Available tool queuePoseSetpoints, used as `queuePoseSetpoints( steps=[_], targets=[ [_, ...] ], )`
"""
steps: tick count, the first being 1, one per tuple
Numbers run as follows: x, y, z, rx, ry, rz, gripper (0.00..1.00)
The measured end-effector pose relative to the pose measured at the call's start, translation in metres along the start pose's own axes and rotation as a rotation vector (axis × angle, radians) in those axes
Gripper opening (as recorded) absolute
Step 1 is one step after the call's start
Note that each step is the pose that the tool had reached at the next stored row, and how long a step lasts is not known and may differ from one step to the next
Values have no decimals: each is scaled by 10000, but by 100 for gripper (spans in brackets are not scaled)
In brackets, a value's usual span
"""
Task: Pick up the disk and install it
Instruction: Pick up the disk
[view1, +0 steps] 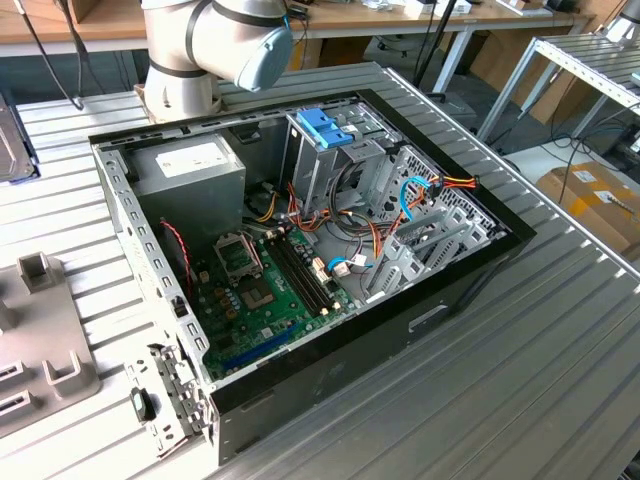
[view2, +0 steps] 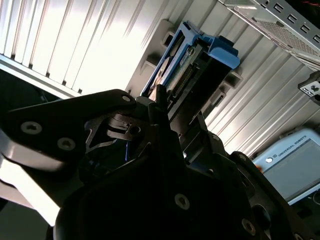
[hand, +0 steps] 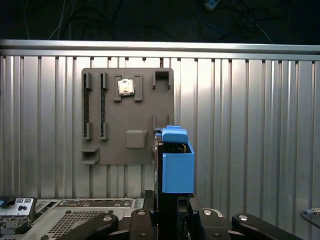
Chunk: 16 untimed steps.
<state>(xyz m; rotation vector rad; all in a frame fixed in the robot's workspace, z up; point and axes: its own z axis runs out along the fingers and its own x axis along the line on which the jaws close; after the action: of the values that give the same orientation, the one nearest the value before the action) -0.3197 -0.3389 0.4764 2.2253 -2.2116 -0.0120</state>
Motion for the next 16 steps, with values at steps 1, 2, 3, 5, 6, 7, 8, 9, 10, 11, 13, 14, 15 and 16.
queuePoseSetpoints(
  steps=[1,2,3,5,6,7,8,9,10,11,13,14,15,16],
  targets=[
    [0,-17,0,0,0,0,35],
    [0,-34,0,0,0,-1,35],
    [0,-50,-1,0,0,-1,35],
    [0,-86,-1,0,0,0,35],
    [1,-105,-1,0,0,0,35],
    [1,-151,-1,0,0,-1,35],
    [1,-177,-1,0,0,-1,35],
    [1,-190,-2,0,0,0,35],
    [1,-223,-2,0,0,-1,35],
    [1,-242,-2,-1,0,0,35],
    [1,-275,-2,0,0,0,35],
    [1,-290,-2,0,0,0,35],
    [1,-318,-2,0,0,0,35],
    [2,-348,-3,0,0,-1,35]
  ],
)
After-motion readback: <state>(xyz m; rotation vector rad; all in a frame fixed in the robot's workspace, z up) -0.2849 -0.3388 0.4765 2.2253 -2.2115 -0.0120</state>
